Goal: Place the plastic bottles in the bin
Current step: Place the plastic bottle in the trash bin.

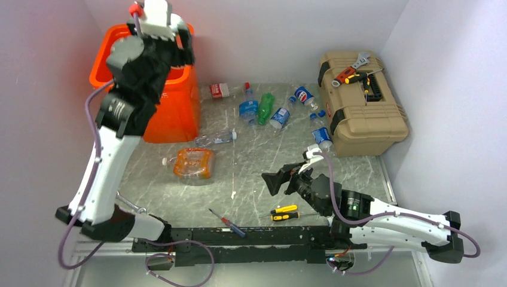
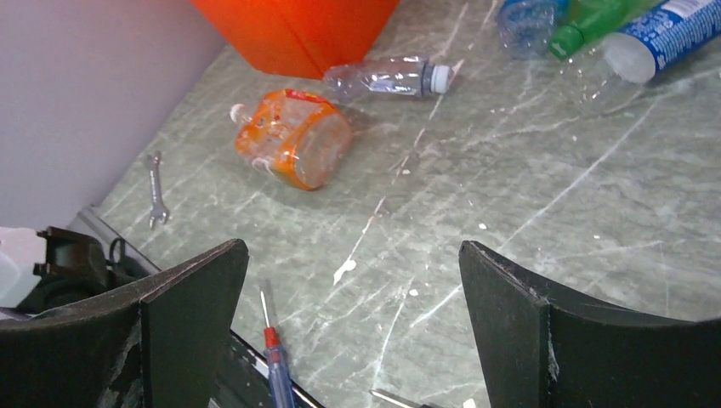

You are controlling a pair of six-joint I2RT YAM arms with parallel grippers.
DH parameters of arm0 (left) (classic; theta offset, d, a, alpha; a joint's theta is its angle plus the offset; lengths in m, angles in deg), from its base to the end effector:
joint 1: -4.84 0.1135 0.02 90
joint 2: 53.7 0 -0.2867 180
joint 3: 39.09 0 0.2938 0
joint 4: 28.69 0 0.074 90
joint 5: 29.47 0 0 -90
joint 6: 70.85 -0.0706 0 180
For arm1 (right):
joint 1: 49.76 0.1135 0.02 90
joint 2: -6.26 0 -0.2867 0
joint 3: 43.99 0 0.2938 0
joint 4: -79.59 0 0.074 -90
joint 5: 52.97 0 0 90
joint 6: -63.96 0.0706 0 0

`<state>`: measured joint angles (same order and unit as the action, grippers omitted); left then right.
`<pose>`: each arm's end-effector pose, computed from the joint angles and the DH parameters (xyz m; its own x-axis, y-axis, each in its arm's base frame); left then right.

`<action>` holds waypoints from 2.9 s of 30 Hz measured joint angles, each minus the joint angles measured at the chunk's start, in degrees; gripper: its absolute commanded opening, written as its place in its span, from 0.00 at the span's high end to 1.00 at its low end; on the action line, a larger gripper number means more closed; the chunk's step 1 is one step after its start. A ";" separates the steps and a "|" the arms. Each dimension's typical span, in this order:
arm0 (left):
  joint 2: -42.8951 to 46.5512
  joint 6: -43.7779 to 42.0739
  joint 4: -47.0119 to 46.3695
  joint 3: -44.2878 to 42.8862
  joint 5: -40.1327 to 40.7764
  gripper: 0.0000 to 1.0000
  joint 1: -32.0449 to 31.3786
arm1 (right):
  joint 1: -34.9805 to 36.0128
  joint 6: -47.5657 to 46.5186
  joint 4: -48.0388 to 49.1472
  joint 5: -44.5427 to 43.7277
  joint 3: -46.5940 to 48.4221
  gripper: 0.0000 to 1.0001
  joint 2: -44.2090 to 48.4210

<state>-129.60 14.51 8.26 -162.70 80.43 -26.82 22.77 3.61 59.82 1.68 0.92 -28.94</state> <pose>0.2558 -0.1295 0.6351 0.1753 -0.0187 -0.9843 0.1954 0.9806 0.0161 0.1005 0.1832 0.3053 -0.3459 0.2451 -0.9057 -0.5016 0.7675 0.3993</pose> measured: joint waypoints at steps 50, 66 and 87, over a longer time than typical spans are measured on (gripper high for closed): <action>-12.15 21.88 4.59 -4.22 -21.11 0.01 30.86 | 0.00 3.61 -12.28 -4.85 2.23 0.00 -2.36; 9.35 5.73 13.62 22.62 -24.26 0.00 0.00 | -5.97 2.05 -19.93 -5.81 11.56 0.02 -15.52; 27.74 19.32 -8.50 62.64 -20.52 0.00 -0.31 | -35.41 11.26 -15.74 -3.69 1.77 0.03 -23.65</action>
<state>-101.87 33.83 -0.25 -100.06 59.91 -27.13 -12.63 14.87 44.08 -2.02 2.69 -52.59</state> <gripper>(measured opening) 0.995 0.956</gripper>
